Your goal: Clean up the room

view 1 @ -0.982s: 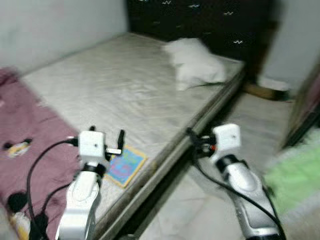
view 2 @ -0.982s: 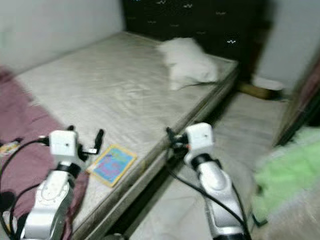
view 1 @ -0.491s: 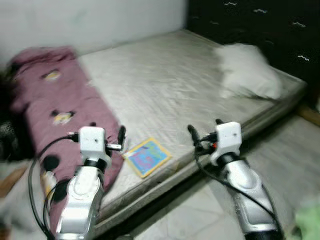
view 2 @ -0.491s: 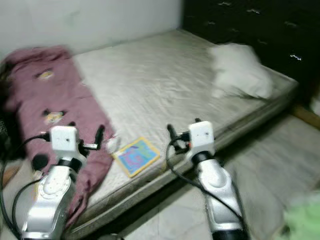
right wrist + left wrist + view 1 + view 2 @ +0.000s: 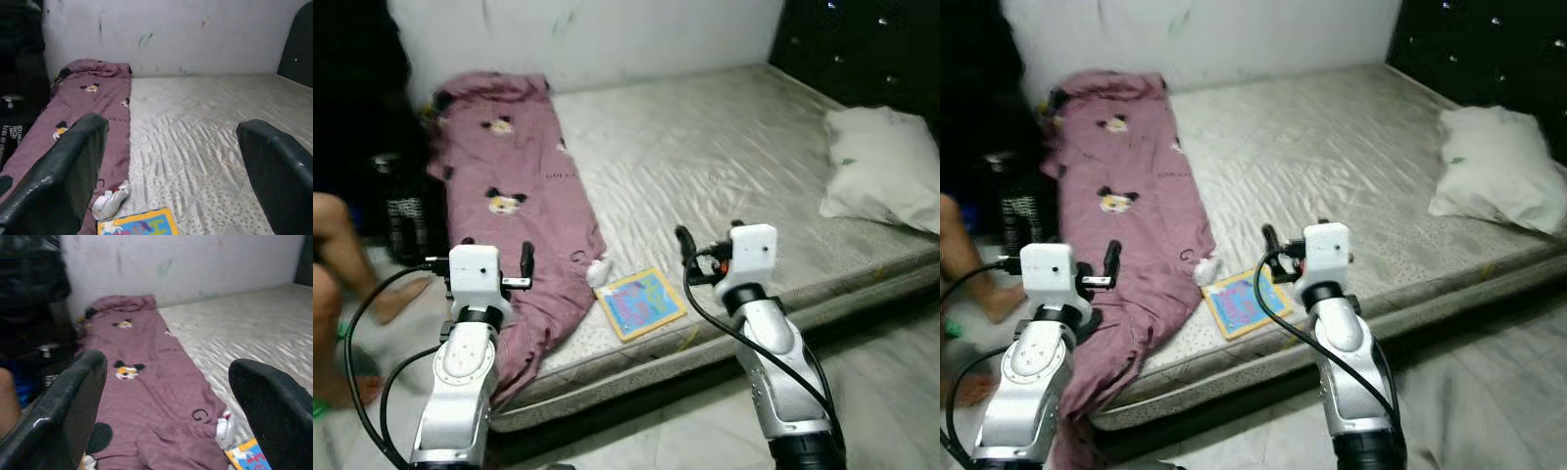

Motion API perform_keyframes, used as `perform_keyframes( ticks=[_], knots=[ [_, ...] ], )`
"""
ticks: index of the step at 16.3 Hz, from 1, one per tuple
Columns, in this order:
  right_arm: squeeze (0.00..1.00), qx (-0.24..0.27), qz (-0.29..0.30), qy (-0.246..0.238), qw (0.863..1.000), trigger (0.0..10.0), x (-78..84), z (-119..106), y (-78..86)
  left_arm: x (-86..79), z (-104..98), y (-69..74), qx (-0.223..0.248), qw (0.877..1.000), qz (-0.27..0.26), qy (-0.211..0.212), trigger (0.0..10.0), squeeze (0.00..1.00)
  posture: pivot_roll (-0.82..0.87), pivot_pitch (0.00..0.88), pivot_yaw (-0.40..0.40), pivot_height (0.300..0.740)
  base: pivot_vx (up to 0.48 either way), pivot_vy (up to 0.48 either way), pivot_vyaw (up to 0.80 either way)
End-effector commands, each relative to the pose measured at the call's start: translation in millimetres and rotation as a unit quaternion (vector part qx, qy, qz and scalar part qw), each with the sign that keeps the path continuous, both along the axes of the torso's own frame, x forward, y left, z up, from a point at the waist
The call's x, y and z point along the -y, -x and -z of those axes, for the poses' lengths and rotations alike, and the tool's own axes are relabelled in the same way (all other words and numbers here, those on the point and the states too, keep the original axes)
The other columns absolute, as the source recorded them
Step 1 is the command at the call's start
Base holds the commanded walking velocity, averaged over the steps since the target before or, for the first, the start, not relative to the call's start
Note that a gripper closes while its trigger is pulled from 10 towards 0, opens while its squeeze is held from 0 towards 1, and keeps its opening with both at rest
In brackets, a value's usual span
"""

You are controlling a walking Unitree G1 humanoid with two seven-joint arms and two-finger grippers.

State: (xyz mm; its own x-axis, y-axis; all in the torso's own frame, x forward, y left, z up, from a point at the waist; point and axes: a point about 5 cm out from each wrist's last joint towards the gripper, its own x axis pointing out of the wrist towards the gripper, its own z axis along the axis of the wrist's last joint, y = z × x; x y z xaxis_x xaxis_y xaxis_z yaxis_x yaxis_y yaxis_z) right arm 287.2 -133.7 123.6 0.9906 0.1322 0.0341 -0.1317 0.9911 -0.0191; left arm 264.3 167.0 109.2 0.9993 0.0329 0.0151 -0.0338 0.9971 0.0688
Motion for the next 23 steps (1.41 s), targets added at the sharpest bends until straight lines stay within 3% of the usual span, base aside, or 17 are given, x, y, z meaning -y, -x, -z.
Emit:
perform_keyframes(
  ticks=[1, 9, 14, 23],
  knots=[
    [0.0, -0.012, 0.021, 0.001, 1.0, 10.0, 7.6, 5, -1.1, 4.0, -3, -0.8, 0.007, 1.0, 0.007, -0.006, 10.0, 0.0, 0.01, 0.0, -0.004, 0.74, 0.0, 0.0, 0.8],
    [0.0, -0.013, 0.028, -0.011, 0.999, 10.0, 0.3, 10, -6.8, 10.7, -4, -8.9, 0.015, 1.0, 0.015, -0.001, 10.0, 0.0, 0.0, 0.0, 0.006, 0.74, 0.0, 0.0, 0.76],
    [0.0, -0.01, 0.022, -0.016, 1.0, 10.0, -1.4, 11, -8.0, 17.5, -6, -8.9, 0.02, 0.999, 0.045, 0.009, 10.0, 0.0, 0.0, 0.0, 0.002, 0.74, 0.0, 0.0, 0.0],
    [0.0, -0.011, 0.013, -0.014, 1.0, 10.0, -2.6, 12, -8.1, 21.1, -6, -7.9, 0.023, 0.998, 0.062, 0.021, 10.0, 0.0, 0.0, 0.0, -0.003, 0.74, 0.32, 0.0, 0.0]
  ],
)
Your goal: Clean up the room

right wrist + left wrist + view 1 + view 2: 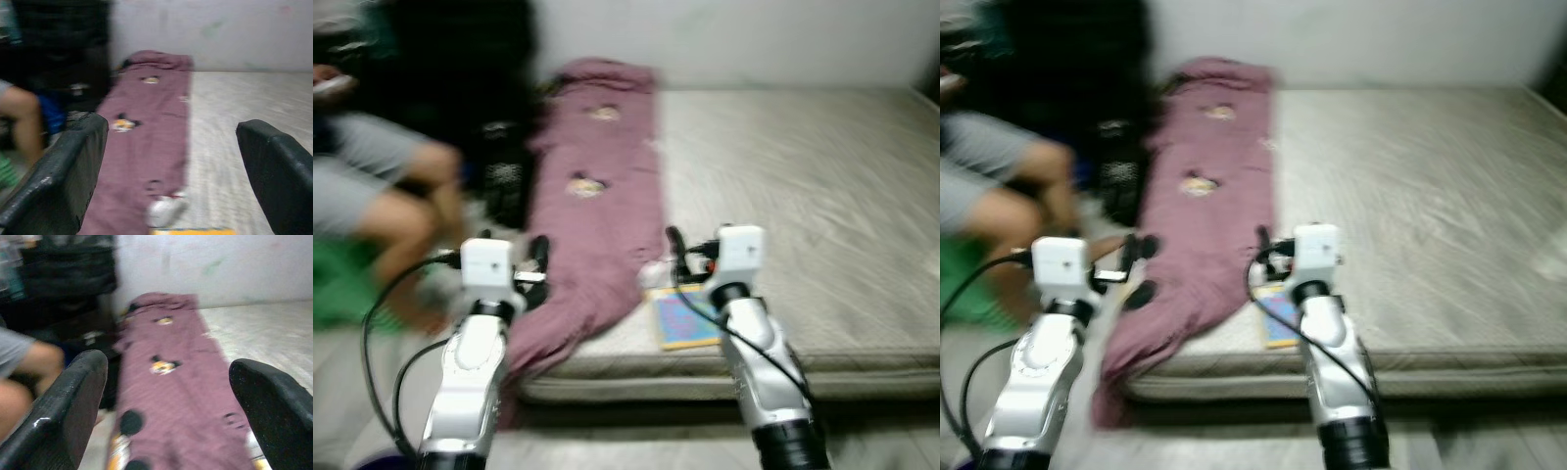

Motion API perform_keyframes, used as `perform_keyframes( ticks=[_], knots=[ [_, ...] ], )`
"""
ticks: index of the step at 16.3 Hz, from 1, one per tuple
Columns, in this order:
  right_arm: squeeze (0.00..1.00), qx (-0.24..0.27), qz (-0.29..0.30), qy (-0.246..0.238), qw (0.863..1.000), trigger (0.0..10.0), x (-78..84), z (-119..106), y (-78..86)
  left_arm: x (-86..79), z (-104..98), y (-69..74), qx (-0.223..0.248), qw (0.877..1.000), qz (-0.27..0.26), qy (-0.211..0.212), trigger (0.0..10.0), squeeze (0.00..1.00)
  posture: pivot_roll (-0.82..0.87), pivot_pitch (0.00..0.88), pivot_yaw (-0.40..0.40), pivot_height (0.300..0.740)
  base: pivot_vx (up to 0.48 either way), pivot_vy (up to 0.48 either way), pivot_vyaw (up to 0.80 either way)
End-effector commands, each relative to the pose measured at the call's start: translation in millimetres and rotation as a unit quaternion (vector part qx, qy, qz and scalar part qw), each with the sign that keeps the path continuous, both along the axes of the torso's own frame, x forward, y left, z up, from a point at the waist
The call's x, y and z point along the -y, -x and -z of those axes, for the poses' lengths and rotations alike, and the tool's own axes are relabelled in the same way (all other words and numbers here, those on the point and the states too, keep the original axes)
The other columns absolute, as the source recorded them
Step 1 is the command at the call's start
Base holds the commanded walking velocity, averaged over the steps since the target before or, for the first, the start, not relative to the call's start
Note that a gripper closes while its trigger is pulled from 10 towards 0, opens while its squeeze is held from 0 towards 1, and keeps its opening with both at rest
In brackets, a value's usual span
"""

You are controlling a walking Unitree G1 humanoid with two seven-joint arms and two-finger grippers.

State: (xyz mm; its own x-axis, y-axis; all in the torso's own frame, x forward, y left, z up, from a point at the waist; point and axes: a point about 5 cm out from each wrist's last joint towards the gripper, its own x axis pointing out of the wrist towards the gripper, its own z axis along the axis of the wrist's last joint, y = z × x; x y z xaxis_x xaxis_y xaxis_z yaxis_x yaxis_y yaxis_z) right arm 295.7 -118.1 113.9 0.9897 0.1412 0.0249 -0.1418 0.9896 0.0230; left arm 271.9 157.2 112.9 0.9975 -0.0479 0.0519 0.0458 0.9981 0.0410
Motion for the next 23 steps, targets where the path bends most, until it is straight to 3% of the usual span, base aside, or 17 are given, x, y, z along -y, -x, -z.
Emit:
perform_keyframes(
  ticks=[1, 4, 14, 20, 23],
  knots=[
    [0.0, -0.003, 0.019, 0.007, 1.0, 10.0, 13.1, 2, 0.0, 11.2, -2, -0.4, 0.005, 1.0, 0.022, 0.008, 10.0, 0.0, 0.0, 0.0, -0.003, 0.74, 0.349, 0.0, 0.0],
    [0.0, -0.001, 0.02, 0.006, 1.0, 10.0, 12.9, 2, -0.6, 11.1, -1, -0.8, 0.002, 1.0, 0.021, 0.008, 10.0, 0.0, 0.0, 0.0, -0.001, 0.74, 0.311, 0.0, 0.0],
    [0.0, -0.003, 0.025, 0.006, 1.0, 10.0, 11.6, 7, -5.8, 12.2, 4, -3.6, -0.011, 1.0, 0.013, -0.001, 10.0, 0.0, 0.01, 0.0, 0.003, 0.74, 0.0, 0.0, 0.0],
    [0.0, 0.004, 0.018, 0.007, 1.0, 10.0, 4.3, 7, -10.9, 17.3, 2, -9.1, -0.008, 1.0, 0.021, -0.006, 10.0, 0.0, 0.01, 0.0, 0.006, 0.74, 0.0, 0.0, 0.75],
    [0.0, 0.002, 0.025, 0.002, 1.0, 10.0, 5.2, 9, -11.8, 16.3, 2, -9.1, -0.008, 1.0, 0.018, -0.004, 10.0, 0.0, 0.02, 0.0, 0.003, 0.74, 0.0, 0.0, 0.18]
  ],
)
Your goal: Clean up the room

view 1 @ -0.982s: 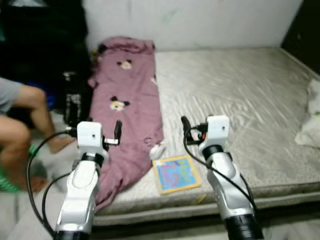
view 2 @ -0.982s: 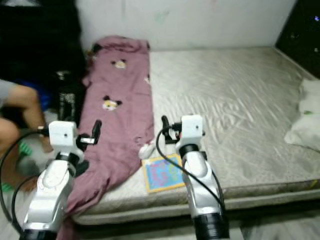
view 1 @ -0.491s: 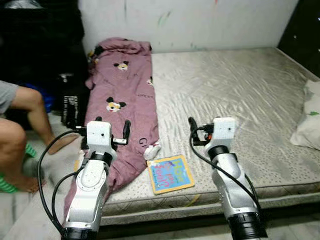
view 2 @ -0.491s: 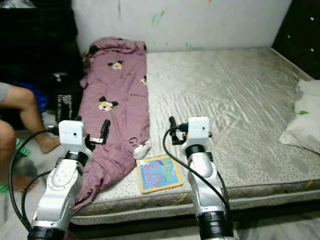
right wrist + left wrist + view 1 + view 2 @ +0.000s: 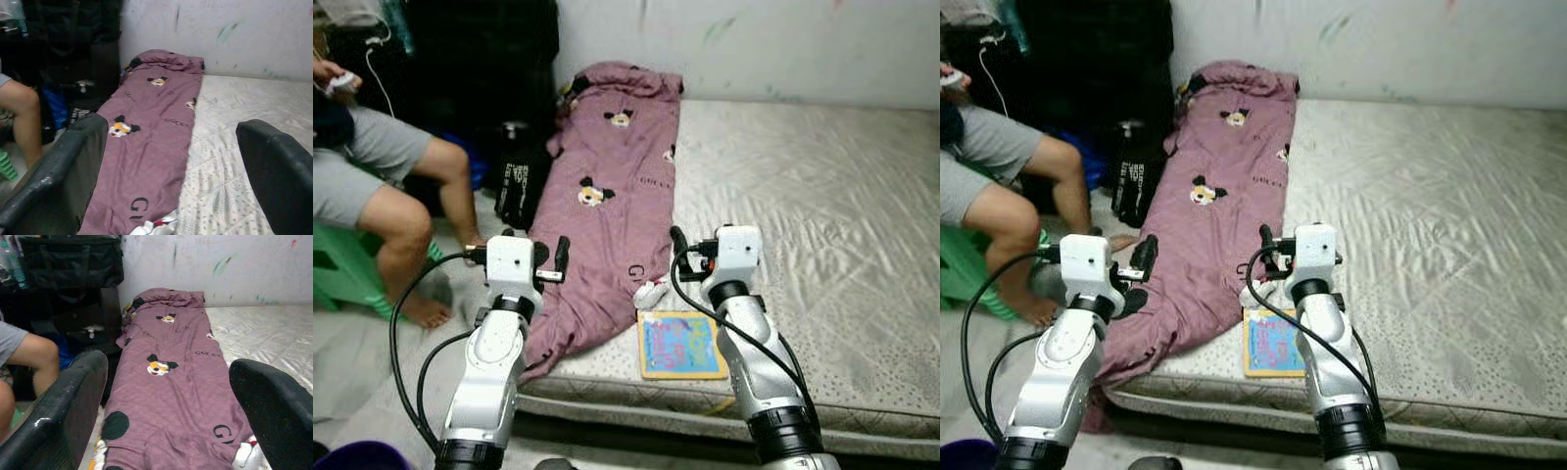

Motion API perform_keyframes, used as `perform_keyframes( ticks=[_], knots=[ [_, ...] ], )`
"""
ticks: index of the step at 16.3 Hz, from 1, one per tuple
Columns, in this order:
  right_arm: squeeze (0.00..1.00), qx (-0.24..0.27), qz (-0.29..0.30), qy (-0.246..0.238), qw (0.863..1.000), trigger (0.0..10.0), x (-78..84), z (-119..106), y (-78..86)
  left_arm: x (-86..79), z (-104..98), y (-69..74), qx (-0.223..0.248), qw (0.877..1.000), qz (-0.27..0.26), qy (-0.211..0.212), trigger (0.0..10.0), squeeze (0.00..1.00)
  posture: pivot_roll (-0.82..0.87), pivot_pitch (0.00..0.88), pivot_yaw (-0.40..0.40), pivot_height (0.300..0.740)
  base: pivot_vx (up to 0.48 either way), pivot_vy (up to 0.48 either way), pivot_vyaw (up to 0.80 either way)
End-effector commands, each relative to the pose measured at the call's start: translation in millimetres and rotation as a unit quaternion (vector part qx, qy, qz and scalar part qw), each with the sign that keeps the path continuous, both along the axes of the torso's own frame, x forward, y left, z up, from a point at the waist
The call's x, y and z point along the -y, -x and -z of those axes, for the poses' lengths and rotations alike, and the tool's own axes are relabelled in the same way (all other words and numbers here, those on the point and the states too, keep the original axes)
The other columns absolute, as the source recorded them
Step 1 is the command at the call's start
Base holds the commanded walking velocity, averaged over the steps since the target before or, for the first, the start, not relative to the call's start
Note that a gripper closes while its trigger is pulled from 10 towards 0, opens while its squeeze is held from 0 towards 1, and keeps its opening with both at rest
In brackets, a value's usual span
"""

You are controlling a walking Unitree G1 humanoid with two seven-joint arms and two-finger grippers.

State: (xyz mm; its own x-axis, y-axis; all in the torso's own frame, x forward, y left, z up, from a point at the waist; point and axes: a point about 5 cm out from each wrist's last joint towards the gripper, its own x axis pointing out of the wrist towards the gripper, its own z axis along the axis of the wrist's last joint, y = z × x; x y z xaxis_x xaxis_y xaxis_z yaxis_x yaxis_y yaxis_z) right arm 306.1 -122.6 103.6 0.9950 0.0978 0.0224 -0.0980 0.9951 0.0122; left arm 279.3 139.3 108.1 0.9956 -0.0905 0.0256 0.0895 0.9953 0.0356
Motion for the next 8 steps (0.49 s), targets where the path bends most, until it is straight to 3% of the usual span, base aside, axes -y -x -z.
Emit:
perform_keyframes(
  ticks=[1, 3, 5, 6, 8],
  knots=[
    [0.0, 0.002, 0.005, -0.005, 1.0, 10.0, 1.4, -1, -1.4, -1.7, -3, -1.5, 0.006, 1.0, -0.004, -0.006, 10.0, 0.0, 0.02, 0.0, 0.002, 0.74, 0.0, 0.0, 0.0],
    [0.0, 0.011, 0.013, -0.003, 1.0, 10.0, 5.0, -5, -0.4, -5.3, -2, -0.4, 0.006, 1.0, -0.006, -0.009, 10.0, 0.0, 0.02, 0.0, -0.002, 0.74, 0.0, 0.0, 0.0],
    [0.0, 0.023, 0.02, 0.014, 0.999, 10.0, 15.1, -10, 7.2, -22.6, 1, 7.4, 0.001, 1.0, -0.03, -0.01, 10.0, 0.0, 0.02, 0.0, -0.005, 0.74, 0.0, 0.0, 0.0],
    [0.0, 0.02, 0.03, 0.033, 0.999, 10.0, 25.6, -9, 13.9, -32.4, 5, 17.4, -0.003, 0.999, -0.039, -0.022, 10.0, 0.0, 0.02, 0.0, -0.006, 0.74, 0.0, 0.0, 0.0],
    [0.0, 0.029, 0.055, 0.009, 0.998, 10.0, 42.5, -13, 24.6, -40.6, 10, 30.2, -0.012, 0.998, -0.048, -0.033, 10.0, 0.0, 0.02, 0.0, -0.007, 0.74, 0.0, 0.0, 0.0]
  ],
)
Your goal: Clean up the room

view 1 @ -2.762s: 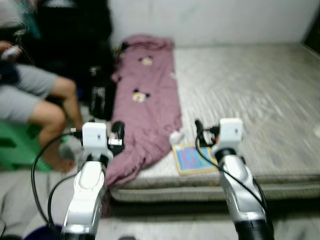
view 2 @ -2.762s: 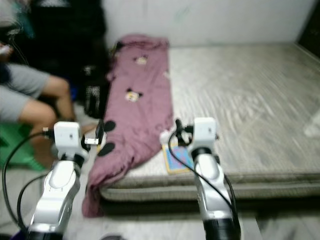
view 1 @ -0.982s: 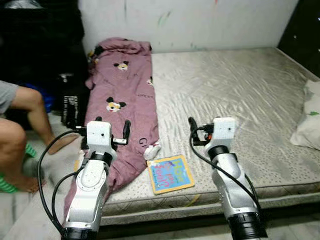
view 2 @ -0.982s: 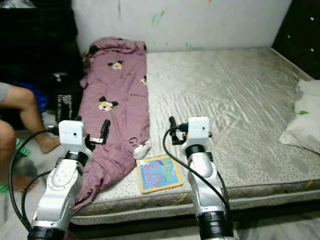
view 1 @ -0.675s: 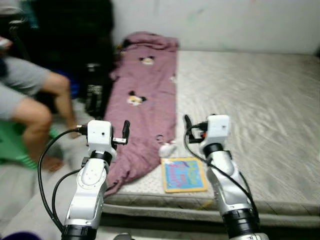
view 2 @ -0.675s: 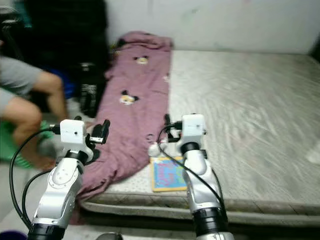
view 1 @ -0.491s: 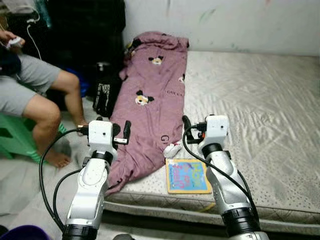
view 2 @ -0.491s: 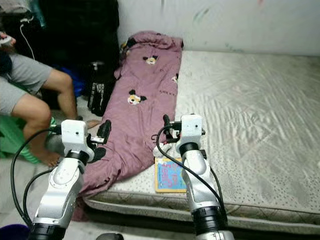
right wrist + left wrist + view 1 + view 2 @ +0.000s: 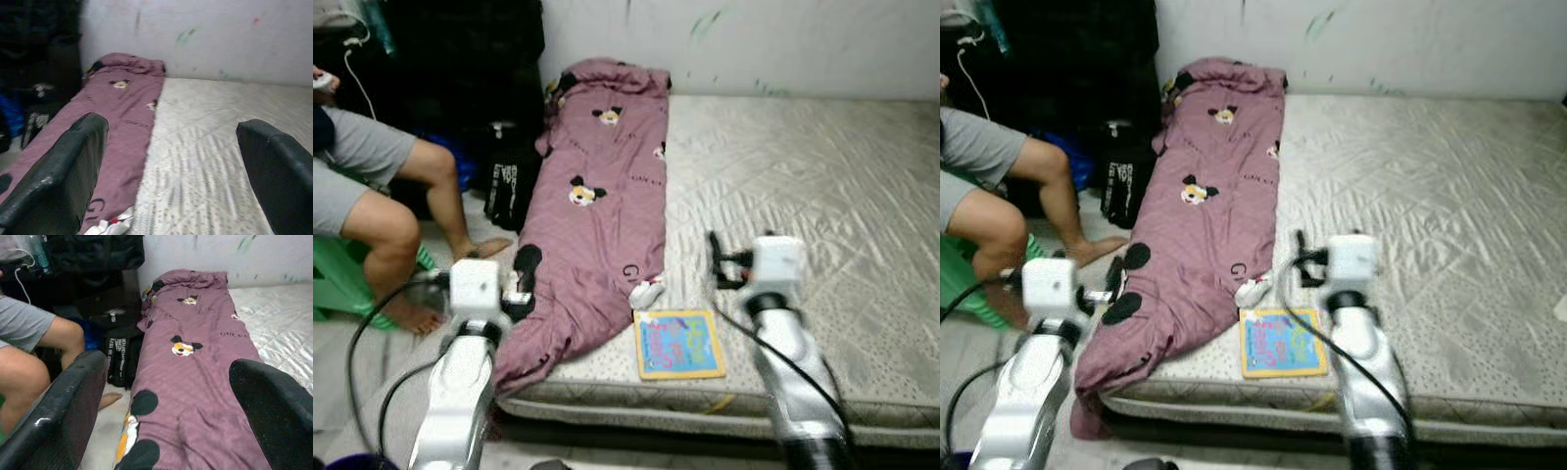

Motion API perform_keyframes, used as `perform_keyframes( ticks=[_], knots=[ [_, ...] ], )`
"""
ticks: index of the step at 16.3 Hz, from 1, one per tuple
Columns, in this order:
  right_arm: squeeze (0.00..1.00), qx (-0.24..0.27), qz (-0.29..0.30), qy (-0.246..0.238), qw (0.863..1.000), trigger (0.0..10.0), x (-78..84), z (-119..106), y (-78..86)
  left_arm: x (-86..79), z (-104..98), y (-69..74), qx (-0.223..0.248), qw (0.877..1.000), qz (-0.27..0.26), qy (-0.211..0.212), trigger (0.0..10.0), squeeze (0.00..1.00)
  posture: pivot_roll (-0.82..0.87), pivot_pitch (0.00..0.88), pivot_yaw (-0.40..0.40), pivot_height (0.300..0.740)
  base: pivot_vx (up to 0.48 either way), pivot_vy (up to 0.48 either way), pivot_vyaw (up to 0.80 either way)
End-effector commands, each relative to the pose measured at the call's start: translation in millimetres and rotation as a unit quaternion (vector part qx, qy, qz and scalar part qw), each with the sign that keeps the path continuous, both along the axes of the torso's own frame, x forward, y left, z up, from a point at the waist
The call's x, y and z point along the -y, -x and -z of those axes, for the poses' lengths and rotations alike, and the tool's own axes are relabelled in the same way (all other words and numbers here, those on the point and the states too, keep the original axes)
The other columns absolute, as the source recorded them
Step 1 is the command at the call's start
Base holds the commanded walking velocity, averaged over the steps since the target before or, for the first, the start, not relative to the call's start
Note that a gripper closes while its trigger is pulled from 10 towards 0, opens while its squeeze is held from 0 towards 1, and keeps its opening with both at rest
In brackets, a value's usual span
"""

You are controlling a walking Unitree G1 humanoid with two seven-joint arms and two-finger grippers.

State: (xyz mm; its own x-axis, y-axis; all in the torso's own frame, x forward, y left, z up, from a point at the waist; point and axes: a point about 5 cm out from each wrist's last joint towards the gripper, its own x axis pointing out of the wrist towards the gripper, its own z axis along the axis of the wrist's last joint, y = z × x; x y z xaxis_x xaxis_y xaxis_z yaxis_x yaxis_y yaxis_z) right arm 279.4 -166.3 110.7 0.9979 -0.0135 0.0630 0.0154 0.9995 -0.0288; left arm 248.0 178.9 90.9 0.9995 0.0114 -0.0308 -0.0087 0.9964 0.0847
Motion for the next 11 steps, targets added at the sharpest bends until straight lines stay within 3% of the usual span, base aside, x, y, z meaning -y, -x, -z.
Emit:
perform_keyframes(
  ticks=[1, 3, 6, 11],
  knots=[
    [0.0, 0.019, -0.001, 0.012, 1.0, 10.0, 7.0, -9, 4.3, -1.7, -6, 1.0, 0.013, 1.0, 0.002, -0.005, 10.0, 0.0, 0.02, 0.0, -0.009, 0.74, 0.0, 0.0, 0.0],
    [0.0, 0.002, -0.019, -0.002, 1.0, 10.0, 7.1, -3, 11.6, 1.8, -6, -0.2, 0.012, 1.0, 0.012, -0.005, 10.0, 0.0, 0.01, 0.0, -0.009, 0.74, 0.0, 0.0, 0.0],
    [0.0, -0.001, -0.022, 0.011, 1.0, 10.0, -1.0, -2, 6.4, 10.5, -11, -7.9, 0.017, 1.0, 0.023, -0.004, 10.0, 0.0, 0.01, 0.0, -0.003, 0.74, 0.0, 0.0, 0.0],
    [0.0, -0.009, -0.025, 0.001, 1.0, 10.0, 0.2, -2, 8.2, 11.9, -10, -6.9, 0.011, 0.999, 0.03, 0.005, 10.0, 0.0, 0.01, 0.0, -0.005, 0.74, 0.0, 0.0, 0.0]
  ],
)
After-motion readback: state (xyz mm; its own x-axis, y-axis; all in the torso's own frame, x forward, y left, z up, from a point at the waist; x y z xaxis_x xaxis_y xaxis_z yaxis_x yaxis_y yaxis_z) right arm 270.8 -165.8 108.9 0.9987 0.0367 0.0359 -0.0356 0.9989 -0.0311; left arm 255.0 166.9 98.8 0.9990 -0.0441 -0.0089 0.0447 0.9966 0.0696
